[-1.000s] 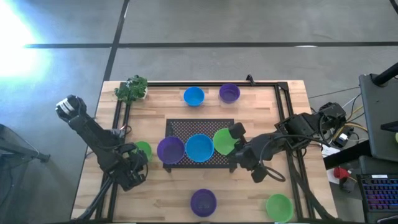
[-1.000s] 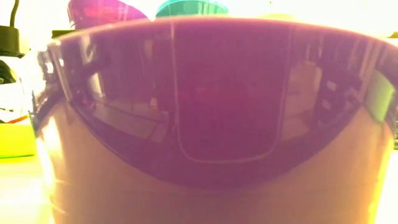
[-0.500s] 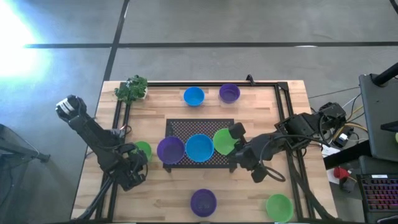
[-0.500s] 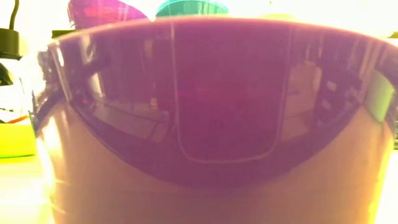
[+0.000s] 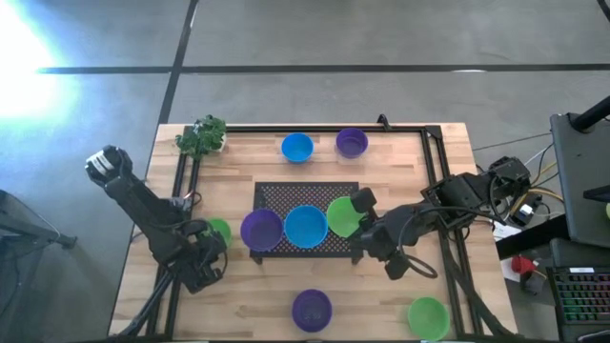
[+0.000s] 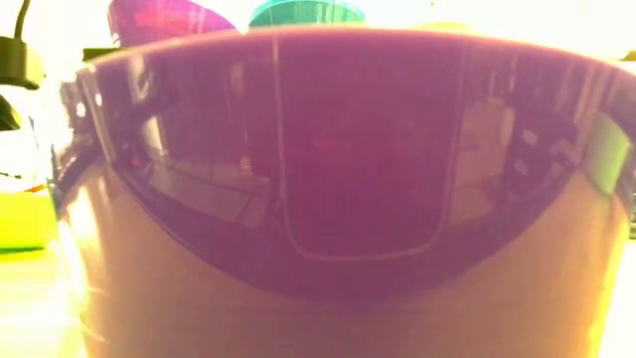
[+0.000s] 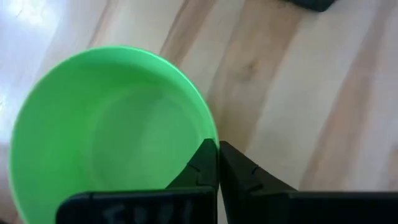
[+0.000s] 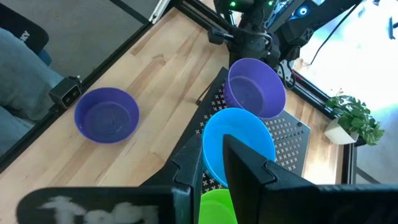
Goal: Pick & Place Mini bowls
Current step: Stack the left green bowl on the green bowl on the shelf
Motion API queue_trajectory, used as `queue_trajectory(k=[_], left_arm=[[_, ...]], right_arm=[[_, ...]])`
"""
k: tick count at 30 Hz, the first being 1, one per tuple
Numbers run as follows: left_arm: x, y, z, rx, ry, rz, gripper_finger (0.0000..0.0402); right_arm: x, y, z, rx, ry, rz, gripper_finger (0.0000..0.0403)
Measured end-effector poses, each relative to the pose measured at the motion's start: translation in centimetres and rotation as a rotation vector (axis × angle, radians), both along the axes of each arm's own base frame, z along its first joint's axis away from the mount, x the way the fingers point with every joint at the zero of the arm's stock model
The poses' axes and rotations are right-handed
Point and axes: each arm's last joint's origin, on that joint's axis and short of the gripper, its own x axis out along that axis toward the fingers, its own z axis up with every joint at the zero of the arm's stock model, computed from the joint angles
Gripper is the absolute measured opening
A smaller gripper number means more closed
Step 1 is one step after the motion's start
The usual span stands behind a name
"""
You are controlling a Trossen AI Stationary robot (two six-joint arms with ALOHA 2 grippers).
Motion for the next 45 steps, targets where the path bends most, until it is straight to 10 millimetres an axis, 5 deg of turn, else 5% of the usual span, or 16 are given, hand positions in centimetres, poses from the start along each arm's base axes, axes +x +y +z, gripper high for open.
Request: queue_trajectory(k=[18,29,38,45], left_arm=[[0.8,-0.4,8.6,0.166,-0.090,-0.010,0.0000],[1.9,0.3,14.2,0.395,-0.361,-0.055,0.0000],[3.3,1.3,15.7,0.710,-0.514,-0.069,0.0000],[5.6,-0.1,15.2,0.966,-0.518,-0.163,0.0000]], right_arm=[[0.0,0.0,0.0,-0.003,0.000,0.001,0.0059],[0.0,0.0,0.0,-0.009,-0.001,0.005,0.0059],[0.2,-0.2,-0.3,-0.071,-0.025,-0.054,0.0059],[1.1,-0.4,-0.9,-0.217,-0.120,-0.202,0.0059]])
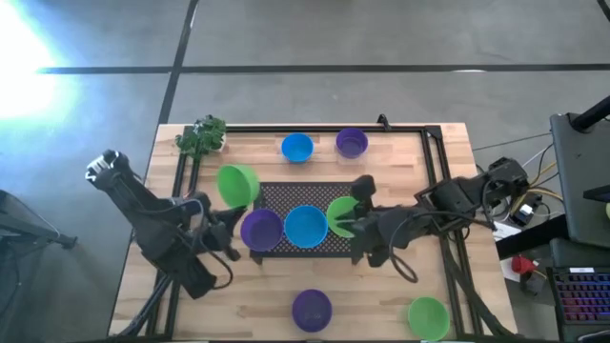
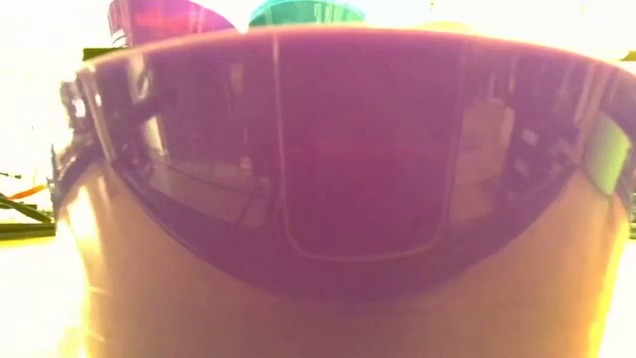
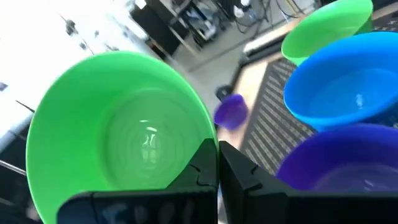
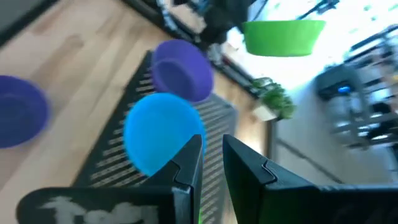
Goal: Pick & Place Mini bowls
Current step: Stack the left green bowl on the green bowl on the shelf
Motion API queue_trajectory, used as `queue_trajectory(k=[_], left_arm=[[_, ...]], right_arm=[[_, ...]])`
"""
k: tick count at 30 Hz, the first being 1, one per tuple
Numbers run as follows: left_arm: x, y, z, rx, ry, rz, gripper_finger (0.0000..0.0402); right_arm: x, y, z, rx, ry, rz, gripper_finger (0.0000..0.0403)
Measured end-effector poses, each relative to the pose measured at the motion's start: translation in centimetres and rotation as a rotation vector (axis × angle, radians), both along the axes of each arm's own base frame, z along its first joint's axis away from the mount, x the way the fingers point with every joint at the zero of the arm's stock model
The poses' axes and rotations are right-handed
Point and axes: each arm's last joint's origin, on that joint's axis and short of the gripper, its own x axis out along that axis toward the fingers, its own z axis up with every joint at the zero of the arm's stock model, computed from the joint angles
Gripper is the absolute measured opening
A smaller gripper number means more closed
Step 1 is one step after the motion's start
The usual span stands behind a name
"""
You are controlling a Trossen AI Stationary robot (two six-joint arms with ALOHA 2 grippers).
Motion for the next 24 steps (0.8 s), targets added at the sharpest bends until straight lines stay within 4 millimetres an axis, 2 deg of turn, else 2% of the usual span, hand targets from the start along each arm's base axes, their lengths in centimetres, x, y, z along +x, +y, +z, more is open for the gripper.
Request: queue_trajectory(k=[11,18,24], left_arm=[[5.4,-1.7,-1.3,0.310,0.070,0.103,0.0000],[8.2,-0.7,-1.4,0.325,0.133,0.155,0.0000],[9.0,-0.6,-0.2,0.298,0.156,0.127,0.0000]], right_arm=[[2.1,0.8,-0.7,-0.134,-0.192,-0.001,0.0059],[2.7,0.7,-0.6,-0.129,-0.264,-0.027,0.0059],[3.0,0.3,-0.4,-0.155,-0.327,-0.161,0.0059]])
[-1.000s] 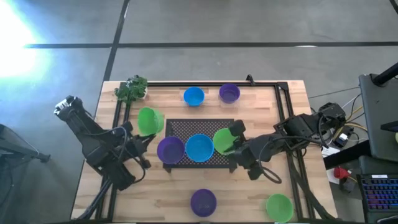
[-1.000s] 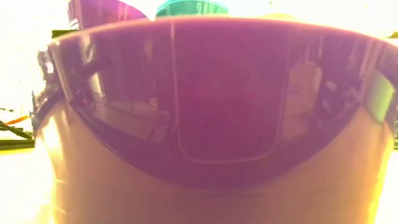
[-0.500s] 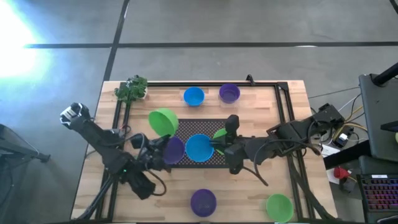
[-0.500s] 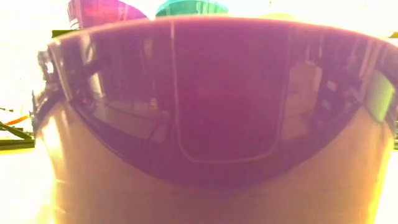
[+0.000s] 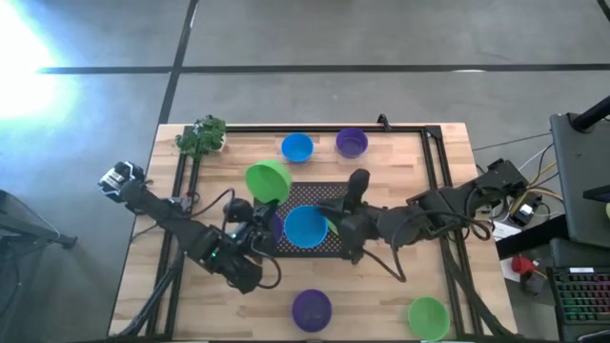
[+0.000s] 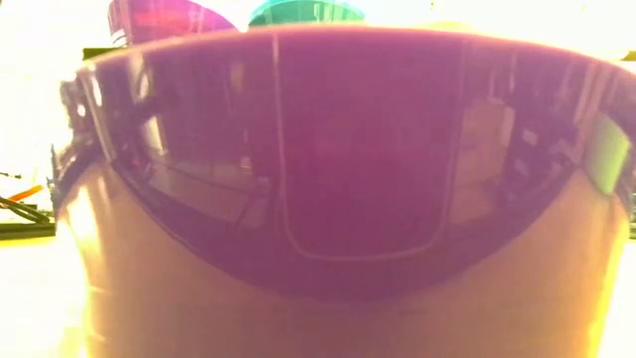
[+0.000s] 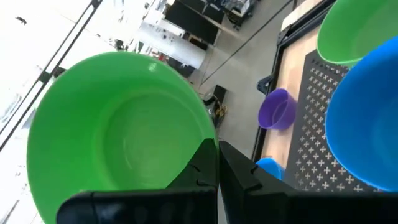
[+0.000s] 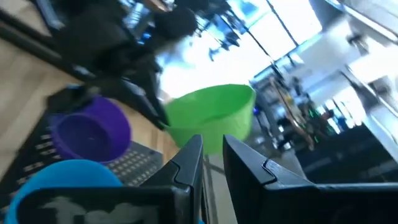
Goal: Pick & Place Mini bowls
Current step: Stack the left green bowl on the green bowl on the shelf
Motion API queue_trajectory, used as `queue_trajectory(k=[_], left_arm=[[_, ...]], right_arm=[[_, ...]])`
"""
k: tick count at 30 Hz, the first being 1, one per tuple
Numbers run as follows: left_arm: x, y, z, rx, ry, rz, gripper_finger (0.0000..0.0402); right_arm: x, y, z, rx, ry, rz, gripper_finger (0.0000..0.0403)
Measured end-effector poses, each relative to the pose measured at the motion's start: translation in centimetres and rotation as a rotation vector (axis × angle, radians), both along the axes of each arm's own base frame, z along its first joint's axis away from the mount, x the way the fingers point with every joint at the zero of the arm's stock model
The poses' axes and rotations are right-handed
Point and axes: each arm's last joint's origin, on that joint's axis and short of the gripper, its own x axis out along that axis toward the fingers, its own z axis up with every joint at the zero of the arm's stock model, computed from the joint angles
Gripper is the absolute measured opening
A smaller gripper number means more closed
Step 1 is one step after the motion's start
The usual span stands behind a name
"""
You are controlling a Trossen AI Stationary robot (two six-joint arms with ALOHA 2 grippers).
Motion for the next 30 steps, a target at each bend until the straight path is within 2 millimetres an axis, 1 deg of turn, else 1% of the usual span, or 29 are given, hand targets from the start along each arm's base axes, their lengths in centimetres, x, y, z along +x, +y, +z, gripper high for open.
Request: queue_trajectory(k=[4,11,15,20,23,30], left_arm=[[0.3,-0.1,1.0,-0.035,0.002,-0.032,0.0000],[1.4,0.5,1.8,-0.017,0.035,-0.048,0.0000],[1.9,0.9,2.1,-0.002,0.042,-0.040,0.0000],[2.3,1.7,2.0,0.002,0.047,-0.019,0.0000],[2.4,1.9,2.0,0.000,0.043,-0.012,0.0000],[2.7,1.8,2.5,0.004,0.025,-0.017,0.0000]], right_arm=[[0.3,-0.8,0.0,0.059,-0.032,-0.059,0.0059],[0.7,-2.0,0.1,0.072,-0.041,-0.101,0.0062],[0.9,-2.5,0.1,0.090,-0.053,-0.120,0.0085],[1.1,-2.8,0.3,0.158,-0.103,-0.142,0.0124],[1.2,-3.2,0.3,0.161,-0.107,-0.153,0.0142],[1.7,-4.6,0.4,0.202,-0.136,-0.193,0.0161]])
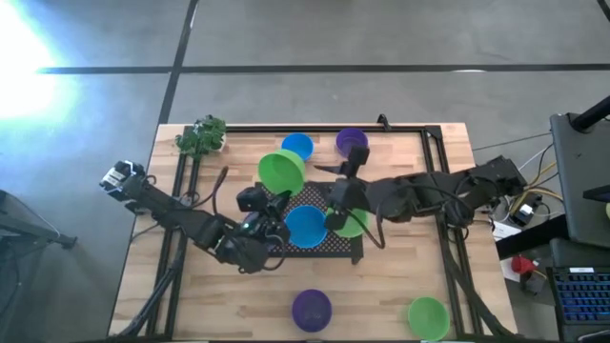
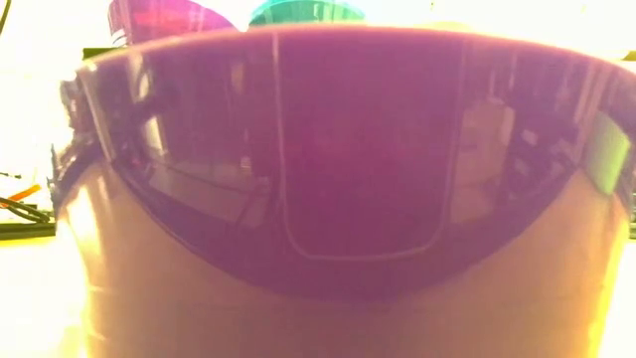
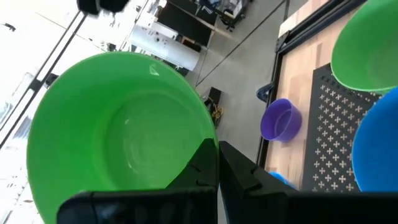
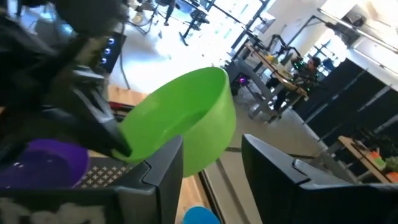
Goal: Pick & Place Mini bowls
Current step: Stack the left green bowl on the green bowl on the shelf
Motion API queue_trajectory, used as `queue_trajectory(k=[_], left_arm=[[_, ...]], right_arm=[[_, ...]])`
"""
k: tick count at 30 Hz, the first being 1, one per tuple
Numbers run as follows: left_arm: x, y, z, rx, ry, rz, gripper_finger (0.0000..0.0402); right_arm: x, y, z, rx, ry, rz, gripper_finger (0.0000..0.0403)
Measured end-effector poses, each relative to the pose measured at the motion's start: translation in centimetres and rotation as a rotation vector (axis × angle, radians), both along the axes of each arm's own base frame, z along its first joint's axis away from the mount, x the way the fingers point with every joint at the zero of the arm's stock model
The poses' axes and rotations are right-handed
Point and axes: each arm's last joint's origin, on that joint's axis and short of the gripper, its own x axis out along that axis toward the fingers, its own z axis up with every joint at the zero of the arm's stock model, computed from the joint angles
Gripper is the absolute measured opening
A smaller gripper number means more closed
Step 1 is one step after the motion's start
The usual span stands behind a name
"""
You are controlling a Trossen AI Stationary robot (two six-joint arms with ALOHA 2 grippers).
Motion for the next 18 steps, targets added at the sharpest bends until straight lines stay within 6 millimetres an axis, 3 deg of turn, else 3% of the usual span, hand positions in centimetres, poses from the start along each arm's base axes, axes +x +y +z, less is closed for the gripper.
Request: queue_trajectory(k=[10,18], left_arm=[[0.4,0.5,0.4,0.007,-0.011,0.014,0.0000],[1.0,0.2,0.2,0.013,-0.018,0.015,0.0000]], right_arm=[[0.5,-0.6,0.2,0.035,-0.020,0.111,0.0162],[0.8,-1.4,0.5,0.045,-0.059,0.087,0.0157]])
